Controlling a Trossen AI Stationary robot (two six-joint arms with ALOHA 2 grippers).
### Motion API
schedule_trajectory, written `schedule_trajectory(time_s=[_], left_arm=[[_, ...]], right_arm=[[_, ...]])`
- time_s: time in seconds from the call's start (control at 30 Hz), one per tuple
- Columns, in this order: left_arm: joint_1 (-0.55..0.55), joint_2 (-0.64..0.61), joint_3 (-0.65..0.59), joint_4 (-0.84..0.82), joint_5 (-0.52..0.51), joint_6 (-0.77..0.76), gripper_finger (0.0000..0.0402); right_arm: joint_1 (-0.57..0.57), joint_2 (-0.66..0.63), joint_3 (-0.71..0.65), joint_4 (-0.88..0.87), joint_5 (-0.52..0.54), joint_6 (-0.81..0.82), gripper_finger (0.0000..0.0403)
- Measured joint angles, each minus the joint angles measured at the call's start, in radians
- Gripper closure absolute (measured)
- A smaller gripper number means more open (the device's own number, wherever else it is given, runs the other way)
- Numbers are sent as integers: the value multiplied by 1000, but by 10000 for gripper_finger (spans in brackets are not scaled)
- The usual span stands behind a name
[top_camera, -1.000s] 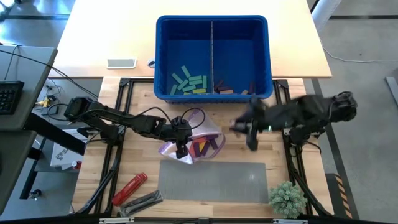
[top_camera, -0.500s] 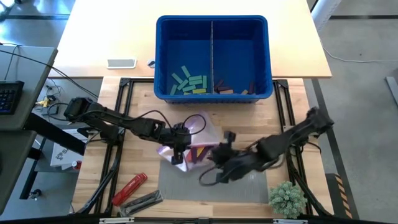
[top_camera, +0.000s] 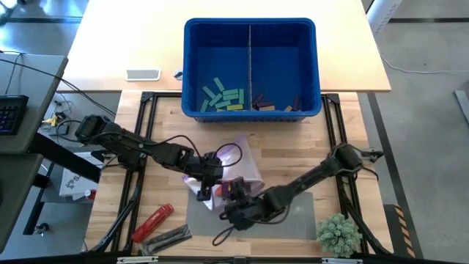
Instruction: Sort blocks
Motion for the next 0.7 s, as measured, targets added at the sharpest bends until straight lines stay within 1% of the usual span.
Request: schedule_trajectory(time_s=[0.07, 0.13, 0.17, 0.23, 0.3, 0.37, 0.47, 0.53, 0.6, 0.7], left_arm=[[-7, 0, 0, 0, -1, 0, 402], [-15, 0, 0, 1, -5, -5, 402], [-19, 0, 0, 1, -6, -14, 402], [-24, 0, 0, 2, -9, -36, 402], [-30, 0, 0, 2, -13, -45, 402], [-37, 0, 0, 3, -15, -45, 402], [-39, 0, 0, 5, -29, -54, 402], [-39, 0, 0, 7, -55, -73, 402], [-39, 0, 0, 9, -72, -82, 402], [-39, 0, 0, 9, -82, -80, 402]], right_arm=[[-24, 26, 1, 5, -59, -50, 317], [-48, 59, 0, 4, -82, -110, 317], [-60, 72, 0, 2, -66, -144, 317], [-88, 87, 0, -5, 6, -189, 317], [-115, 87, 0, -14, 71, -177, 311], [-138, 80, 0, -45, 65, -135, 278], [-159, 58, 0, -113, 21, -61, 207], [-159, 32, 0, -154, 0, -10, 166], [-150, 4, 0, -174, -26, 19, 138], [-114, -63, 0, -159, -29, 46, 121]])
